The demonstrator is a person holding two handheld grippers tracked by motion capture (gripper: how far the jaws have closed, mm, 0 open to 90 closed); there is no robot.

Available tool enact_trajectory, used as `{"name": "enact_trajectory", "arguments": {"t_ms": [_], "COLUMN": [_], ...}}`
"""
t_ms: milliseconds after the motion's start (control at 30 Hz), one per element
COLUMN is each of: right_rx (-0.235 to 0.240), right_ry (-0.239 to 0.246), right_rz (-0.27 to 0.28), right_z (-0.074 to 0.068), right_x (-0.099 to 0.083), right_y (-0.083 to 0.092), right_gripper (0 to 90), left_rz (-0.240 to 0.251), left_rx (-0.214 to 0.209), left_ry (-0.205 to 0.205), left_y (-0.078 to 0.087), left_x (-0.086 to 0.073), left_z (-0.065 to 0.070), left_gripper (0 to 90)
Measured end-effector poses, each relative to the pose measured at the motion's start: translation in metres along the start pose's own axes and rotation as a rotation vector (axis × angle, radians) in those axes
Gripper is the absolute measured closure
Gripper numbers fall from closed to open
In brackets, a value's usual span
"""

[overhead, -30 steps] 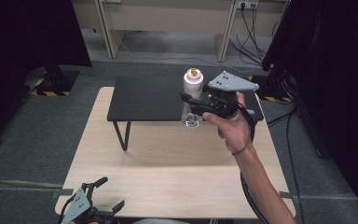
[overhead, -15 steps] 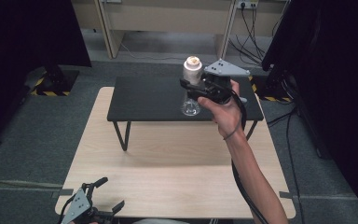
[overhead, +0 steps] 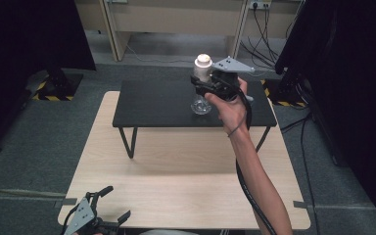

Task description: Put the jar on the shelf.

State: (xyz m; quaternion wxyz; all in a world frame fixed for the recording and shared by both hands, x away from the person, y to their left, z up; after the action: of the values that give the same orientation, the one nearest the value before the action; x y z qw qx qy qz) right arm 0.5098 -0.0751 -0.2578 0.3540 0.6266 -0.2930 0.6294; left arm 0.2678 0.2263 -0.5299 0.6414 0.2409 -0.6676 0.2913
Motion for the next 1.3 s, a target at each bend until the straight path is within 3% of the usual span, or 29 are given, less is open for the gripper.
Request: {"name": "enact_trajectory", "arguments": {"t_ms": [767,1133,1300], "right_rx": [-0.044,-0.063,-0.069], "right_ry": [-0.023,-0.040,-0.011], "right_rz": [0.007,0.014,0.015], "right_z": [0.006,0.013,0.012], "right_x": [-0.010,-0.018,-0.019], "right_y": [-0.030,-0.031,-0.030], "right_gripper": [45.2,45.1,41.8], "left_rz": [0.003,0.003,0.002], "left_rx": [-0.004,-0.004,-0.003], "left_ry": [0.002,0.000,-0.001], "left_y": [0.000,0.000,0.000], "left_x": [0.000,0.001,0.001], "left_z": [0.000,0.000,0.000], "left_gripper": [0.0,0.0,0.0]}}
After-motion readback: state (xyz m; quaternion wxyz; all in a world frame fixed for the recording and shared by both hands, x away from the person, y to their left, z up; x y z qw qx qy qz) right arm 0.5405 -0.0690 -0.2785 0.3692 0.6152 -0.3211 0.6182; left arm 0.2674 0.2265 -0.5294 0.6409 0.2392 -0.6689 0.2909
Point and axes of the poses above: each handheld gripper's, and its own axes: y roughly backward along the jaws, x roughly out of its top, z roughly to its right, the point moved 5 cm from there along -y, roughly forward along the jaws, and after that the axes turned 11 degrees about z, right-handed, at the moved point
